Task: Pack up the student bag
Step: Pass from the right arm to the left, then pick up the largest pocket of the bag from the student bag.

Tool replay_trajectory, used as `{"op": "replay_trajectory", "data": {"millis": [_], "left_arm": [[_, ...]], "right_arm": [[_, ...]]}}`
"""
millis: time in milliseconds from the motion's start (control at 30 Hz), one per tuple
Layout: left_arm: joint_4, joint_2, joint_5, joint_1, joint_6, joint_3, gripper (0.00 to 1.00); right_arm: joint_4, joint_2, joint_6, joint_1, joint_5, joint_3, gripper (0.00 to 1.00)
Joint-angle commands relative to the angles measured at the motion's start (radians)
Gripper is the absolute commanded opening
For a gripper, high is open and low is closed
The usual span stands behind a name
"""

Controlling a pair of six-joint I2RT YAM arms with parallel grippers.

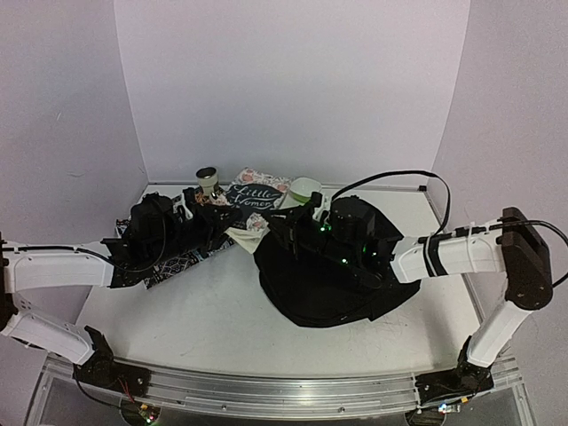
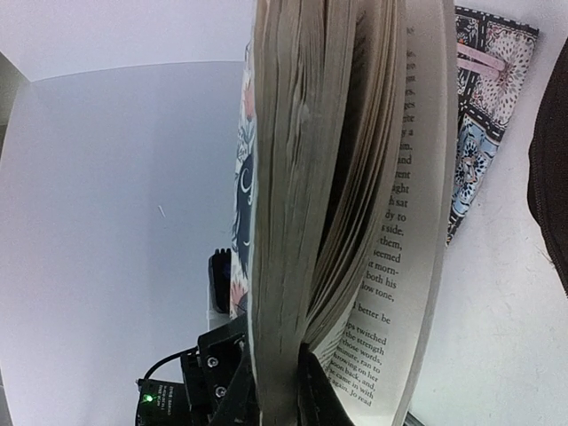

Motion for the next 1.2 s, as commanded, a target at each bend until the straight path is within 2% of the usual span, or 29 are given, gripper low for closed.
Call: {"op": "replay_trajectory", "data": {"millis": [0,233,400,567,733,900,1167], "left_arm": [[0.135,-0.052,-0.011,0.000,0.028,0.010,0.22],[0.135,-0.101,-0.087,0.001,0.065,-0.023,0.00],[0.133,-0.102,-0.077,0.036,0.070,-0.046,0.00],[0.131,-0.079,0.039,0.148,0.062,-0.064,0.00],[0.121,-0.037,0.149,0.240,0.047,-0.066,0.00],[0.094,-0.001,0.273,0.331,0.046,-0.062,0.00],[-0.009,0.044,0.454,0.453,0.084,-0.055,0.00]], "right_arm": [[0.091,-0.071,-0.032,0.012,-0.033,-0.004,0.18],[-0.001,-0.119,-0.094,0.009,-0.052,-0.033,0.31],[-0.129,-0.138,-0.189,-0.009,-0.134,-0.018,0.43],[-0.439,-0.167,-0.421,-0.010,-0.139,0.058,0.52],[-0.718,-0.162,-0.625,-0.005,-0.087,0.121,0.56],[-0.959,-0.108,-0.793,0.041,0.025,0.212,0.60],[-1.298,0.045,-0.935,0.156,0.258,0.394,0.65]]}}
